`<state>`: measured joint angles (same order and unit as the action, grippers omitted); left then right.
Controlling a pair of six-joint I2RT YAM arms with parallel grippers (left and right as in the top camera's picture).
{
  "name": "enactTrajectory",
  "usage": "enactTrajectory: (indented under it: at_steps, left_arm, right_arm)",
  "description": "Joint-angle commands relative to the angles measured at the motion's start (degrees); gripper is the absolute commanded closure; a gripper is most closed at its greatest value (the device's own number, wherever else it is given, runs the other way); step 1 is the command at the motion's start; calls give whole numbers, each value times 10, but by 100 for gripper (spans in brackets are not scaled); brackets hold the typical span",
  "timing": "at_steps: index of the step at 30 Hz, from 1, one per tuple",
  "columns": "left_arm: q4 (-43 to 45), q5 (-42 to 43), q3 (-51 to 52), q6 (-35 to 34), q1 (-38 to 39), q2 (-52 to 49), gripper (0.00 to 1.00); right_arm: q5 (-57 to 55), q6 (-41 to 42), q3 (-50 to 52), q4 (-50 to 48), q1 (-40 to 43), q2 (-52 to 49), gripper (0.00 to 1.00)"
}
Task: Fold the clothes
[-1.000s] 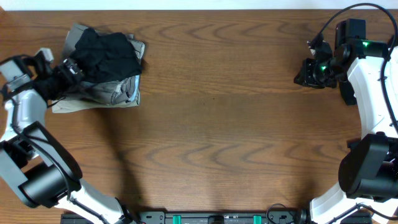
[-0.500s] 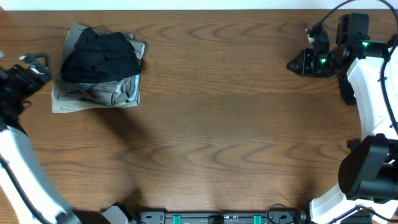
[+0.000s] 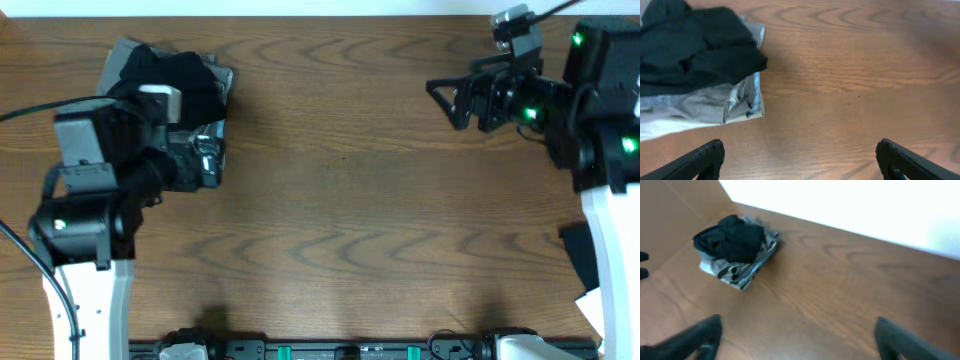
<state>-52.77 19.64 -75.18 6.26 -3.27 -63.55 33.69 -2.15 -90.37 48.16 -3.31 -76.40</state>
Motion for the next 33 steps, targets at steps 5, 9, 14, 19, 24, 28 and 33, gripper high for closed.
enactTrajectory:
  at_steps: [5,9,14,19,24,28,33]
  left_arm:
    - [-4,-54,-2,8,33,-3,2]
    - [-3,-54,-2,8,33,-5,2]
    - [-4,-54,-2,8,33,-5,2]
    - [-4,-54,-2,8,33,-5,2]
    - [-4,-54,-2,8,33,-5,2]
    - [-3,-54,-2,8,33,-5,2]
    - [-4,-54,-2,8,33,-5,2]
  right_arm:
    - [-61,-4,-7,9,-16,61,1]
    - [-63,-5,-7,9,-16,70,1]
    - [-63,-5,-7,10,-16,68,1]
    - [-66,-5,-7,31,-16,69,1]
    - [-162,-26,35,73,-17,136,1]
    - [-215,-54,155,31,-17,245,1]
    - [-215,-57,323,13,-17,392,1]
